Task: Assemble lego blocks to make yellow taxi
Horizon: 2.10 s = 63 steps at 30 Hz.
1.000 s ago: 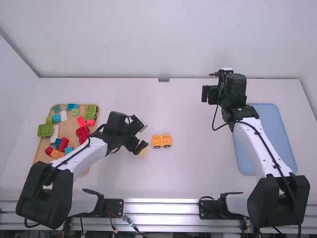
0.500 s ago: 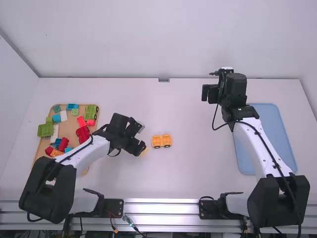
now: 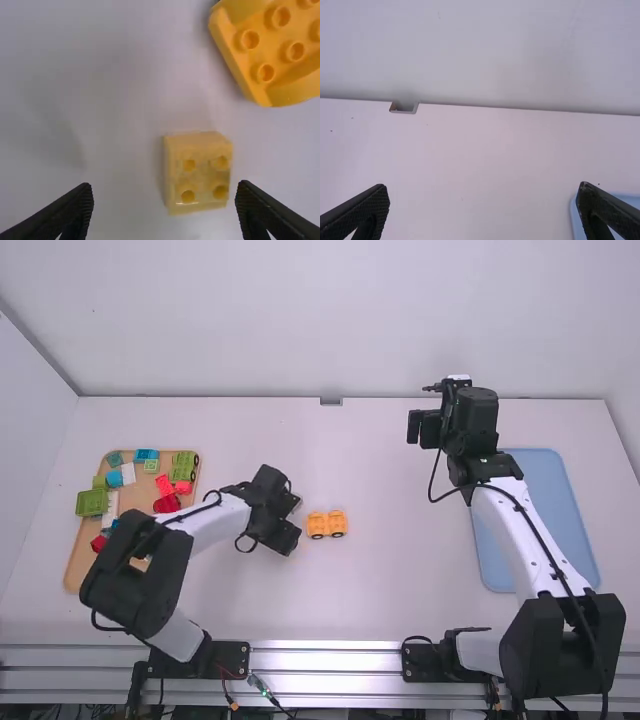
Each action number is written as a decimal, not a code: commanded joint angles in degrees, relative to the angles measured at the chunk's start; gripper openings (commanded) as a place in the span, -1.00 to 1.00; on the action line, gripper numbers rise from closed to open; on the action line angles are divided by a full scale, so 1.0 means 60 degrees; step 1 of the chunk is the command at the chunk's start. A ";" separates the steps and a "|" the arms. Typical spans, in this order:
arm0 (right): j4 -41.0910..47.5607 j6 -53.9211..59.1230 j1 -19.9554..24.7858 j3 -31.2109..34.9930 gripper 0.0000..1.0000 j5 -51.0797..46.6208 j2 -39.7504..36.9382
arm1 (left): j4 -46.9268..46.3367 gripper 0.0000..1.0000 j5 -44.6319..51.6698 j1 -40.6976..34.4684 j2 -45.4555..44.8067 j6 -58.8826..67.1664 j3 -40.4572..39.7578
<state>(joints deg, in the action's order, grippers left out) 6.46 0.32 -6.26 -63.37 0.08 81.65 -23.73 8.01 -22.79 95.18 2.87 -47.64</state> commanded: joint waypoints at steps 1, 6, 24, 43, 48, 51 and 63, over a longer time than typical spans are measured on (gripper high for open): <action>-0.0004 -0.0015 -0.0018 -0.0361 0.98 0.0007 0.0146 | -0.0062 0.61 -0.0856 -0.0459 -0.0004 -0.0393 -0.0222; 0.0000 -0.0018 -0.0022 -0.0361 0.97 0.0004 0.0146 | -0.0033 0.42 -0.0991 -0.0437 0.0200 -0.0812 -0.0204; -0.0007 -0.0018 -0.0022 -0.0361 0.98 0.0007 0.0146 | 0.0535 -0.08 -0.0991 -0.0506 0.0474 -0.0725 0.0208; 0.0029 0.0011 -0.0018 -0.0361 0.98 0.0004 0.0146 | 0.0535 -0.47 -0.0987 -0.0219 0.0572 0.3504 0.0379; 0.0069 0.0018 -0.0022 -0.0361 0.98 0.0004 0.0146 | 0.0929 -0.93 -0.0051 0.0525 0.0572 0.5712 0.0379; 0.0076 -0.0022 -0.0022 -0.0361 0.97 0.0011 0.0146 | 0.1111 -0.95 0.0368 0.1140 0.0572 0.6717 0.0379; 0.0000 -0.0018 -0.0029 -0.0361 0.98 0.0011 0.0146 | 0.1173 -0.78 0.1708 0.1494 0.0572 1.0783 0.0262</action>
<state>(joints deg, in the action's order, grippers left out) 6.61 0.40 -6.26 -63.37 0.19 81.69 -16.01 14.09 -13.78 97.71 58.74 -46.11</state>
